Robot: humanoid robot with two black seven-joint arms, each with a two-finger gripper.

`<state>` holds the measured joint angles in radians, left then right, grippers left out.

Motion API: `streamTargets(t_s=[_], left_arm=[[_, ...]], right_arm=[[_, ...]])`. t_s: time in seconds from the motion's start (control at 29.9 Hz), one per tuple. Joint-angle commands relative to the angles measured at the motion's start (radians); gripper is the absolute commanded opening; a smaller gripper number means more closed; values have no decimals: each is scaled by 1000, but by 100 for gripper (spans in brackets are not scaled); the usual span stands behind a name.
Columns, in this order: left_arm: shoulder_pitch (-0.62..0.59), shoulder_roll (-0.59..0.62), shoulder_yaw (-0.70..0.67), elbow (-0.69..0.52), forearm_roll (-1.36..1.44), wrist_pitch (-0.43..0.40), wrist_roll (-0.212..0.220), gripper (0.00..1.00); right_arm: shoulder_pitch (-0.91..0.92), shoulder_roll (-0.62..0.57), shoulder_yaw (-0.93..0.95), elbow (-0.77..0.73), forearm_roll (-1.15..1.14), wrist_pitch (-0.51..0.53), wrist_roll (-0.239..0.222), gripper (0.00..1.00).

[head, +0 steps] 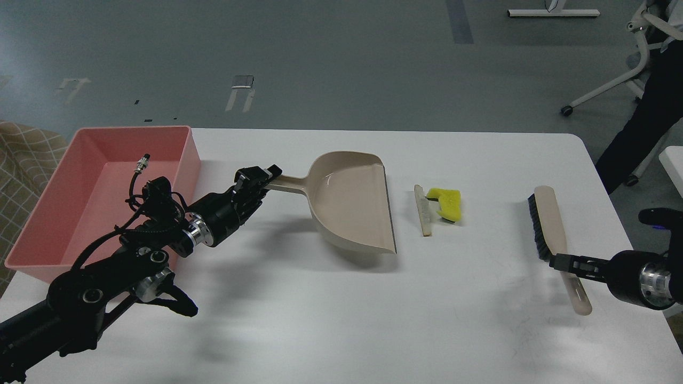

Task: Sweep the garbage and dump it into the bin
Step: 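Grasp the wooden handle of the black brush with the right gripper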

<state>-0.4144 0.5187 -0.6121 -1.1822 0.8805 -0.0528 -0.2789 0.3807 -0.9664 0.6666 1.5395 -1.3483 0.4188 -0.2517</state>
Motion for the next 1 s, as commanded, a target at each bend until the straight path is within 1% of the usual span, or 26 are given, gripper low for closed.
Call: streamTargets(t_s=[0.0, 0.37, 0.43, 0.47, 0.5, 0.67, 0.84, 0.97], left_arm=[[0, 1, 0, 3, 0, 1, 1, 3], [0, 1, -3, 10, 0, 2, 0, 3], [0, 1, -3, 10, 0, 2, 0, 3], [0, 1, -3, 10, 0, 2, 0, 3], [0, 1, -3, 10, 0, 1, 0, 3], [0, -5, -6, 12, 0, 4, 0, 3], [-1, -3, -2, 10, 0, 33, 0, 3], [-1, 0, -2, 10, 0, 33, 0, 3]], right_arm=[[0, 6, 2, -1, 0, 0, 0, 49], [3, 23, 1, -10, 0, 1, -1, 50], [6, 23, 1, -4, 0, 1, -9, 49], [6, 23, 1, -4, 0, 1, -14, 47], [6, 23, 1, -4, 0, 1, -17, 43], [1, 18, 1, -2, 0, 1, -18, 38], [0, 20, 1, -2, 0, 1, -17, 32], [1, 21, 1, -2, 0, 1, -17, 23]])
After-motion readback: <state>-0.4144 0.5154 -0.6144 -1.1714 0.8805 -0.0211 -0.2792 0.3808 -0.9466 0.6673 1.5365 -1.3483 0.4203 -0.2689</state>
